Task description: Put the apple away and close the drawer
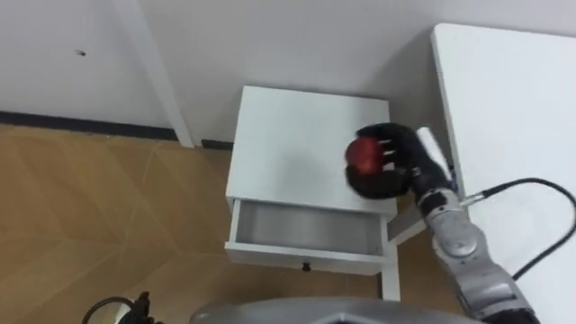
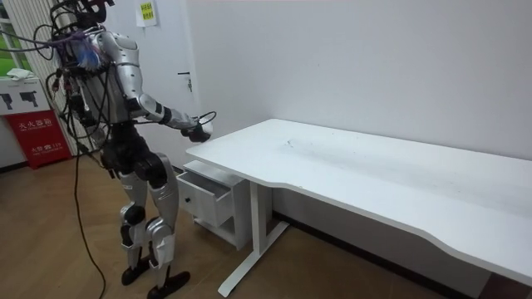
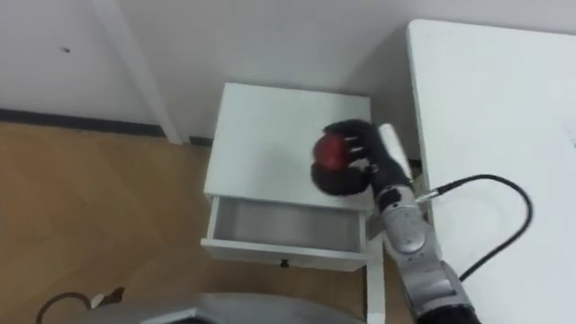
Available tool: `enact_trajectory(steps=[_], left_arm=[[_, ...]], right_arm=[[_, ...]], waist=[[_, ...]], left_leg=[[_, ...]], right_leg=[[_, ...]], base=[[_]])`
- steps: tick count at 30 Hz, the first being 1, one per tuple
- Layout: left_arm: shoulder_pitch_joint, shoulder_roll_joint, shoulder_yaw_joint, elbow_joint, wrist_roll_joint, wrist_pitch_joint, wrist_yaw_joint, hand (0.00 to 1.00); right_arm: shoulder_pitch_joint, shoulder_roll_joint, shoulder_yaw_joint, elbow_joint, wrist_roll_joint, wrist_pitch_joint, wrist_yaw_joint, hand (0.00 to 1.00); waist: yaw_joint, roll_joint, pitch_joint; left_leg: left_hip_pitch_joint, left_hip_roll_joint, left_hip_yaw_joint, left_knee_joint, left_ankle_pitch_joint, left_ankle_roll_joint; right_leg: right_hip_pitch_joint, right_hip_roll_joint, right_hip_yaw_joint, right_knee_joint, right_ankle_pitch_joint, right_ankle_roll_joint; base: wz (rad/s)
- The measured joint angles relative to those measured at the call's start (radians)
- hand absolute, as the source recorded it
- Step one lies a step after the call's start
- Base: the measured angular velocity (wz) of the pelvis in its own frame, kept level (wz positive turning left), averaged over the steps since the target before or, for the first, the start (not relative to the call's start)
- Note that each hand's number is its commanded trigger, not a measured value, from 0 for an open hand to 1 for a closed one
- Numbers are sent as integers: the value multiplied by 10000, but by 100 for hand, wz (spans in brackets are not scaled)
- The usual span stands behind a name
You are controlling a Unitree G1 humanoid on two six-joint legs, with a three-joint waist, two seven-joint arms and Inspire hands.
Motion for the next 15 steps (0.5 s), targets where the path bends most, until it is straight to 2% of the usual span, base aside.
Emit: enact_trajectory(steps=[5, 9, 15], left_arm=[[79, 20, -3, 5, -11, 3, -212, 0], [69, 6, -2, 6, -13, 2, -253, 0], [-55, 5, -39, -1, -15, 8, -258, 0]], right_arm=[[-255, -39, 166, -58, 6, 8, 557, 100], [-253, -1, 171, -218, 3, 8, 1100, 100], [-217, -31, 180, -251, -3, 39, 1554, 100]], waist=[[15, -6, -1], [9, -119, -70], [-16, -182, -32]], left_leg=[[-174, 2, -137, 52, 9, 10], [-232, -1, -234, 49, 9, 10], [-224, -12, -232, 16, 9, 10]], right_leg=[[-103, -15, -175, -14, 0, 0], [-62, -18, -181, -148, 0, 0], [-47, -24, -194, -170, 0, 1]], base=[[12], [6], [0]])
